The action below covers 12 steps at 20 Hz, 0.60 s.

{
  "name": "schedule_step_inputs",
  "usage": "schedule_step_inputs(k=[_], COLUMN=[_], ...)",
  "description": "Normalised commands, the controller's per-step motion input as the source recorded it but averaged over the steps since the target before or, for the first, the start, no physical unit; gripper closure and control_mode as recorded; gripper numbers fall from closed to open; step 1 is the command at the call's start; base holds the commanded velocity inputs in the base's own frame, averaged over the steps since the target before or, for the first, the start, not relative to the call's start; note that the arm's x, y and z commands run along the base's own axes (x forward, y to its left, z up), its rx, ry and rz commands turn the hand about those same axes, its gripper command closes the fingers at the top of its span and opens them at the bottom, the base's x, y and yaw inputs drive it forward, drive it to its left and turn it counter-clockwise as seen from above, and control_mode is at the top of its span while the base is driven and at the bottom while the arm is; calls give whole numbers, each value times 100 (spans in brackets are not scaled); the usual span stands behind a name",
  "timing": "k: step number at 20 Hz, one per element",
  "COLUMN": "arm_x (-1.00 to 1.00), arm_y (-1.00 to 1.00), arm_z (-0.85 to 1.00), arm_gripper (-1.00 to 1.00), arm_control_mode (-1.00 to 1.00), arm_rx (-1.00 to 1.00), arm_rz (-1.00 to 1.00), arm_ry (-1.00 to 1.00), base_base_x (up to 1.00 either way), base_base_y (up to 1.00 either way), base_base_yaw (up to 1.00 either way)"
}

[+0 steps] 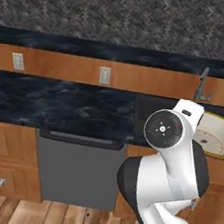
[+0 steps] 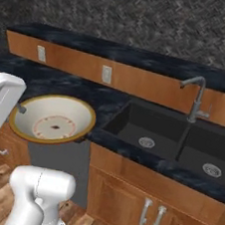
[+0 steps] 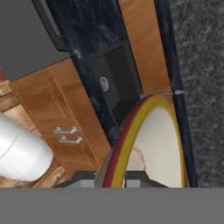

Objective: Pick up the bowls from the cabinet and place each bowl in front of a stool on the dining counter.

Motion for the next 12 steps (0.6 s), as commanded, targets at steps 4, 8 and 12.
schedule_step_inputs(k=[4, 8, 12], arm_x=[0, 0, 0], arm_y=[0, 0, 0], arm_z=[0, 0, 0], arm_gripper=[100, 100, 100], arm_control_mode=[100, 100, 100], arm_rx=[0, 0, 0], arm_rz=[0, 0, 0], arm_ry=[0, 0, 0], base_base_x=[1, 13, 20], base_base_y=[100, 100, 100], base_base_yaw=[0, -2, -1])
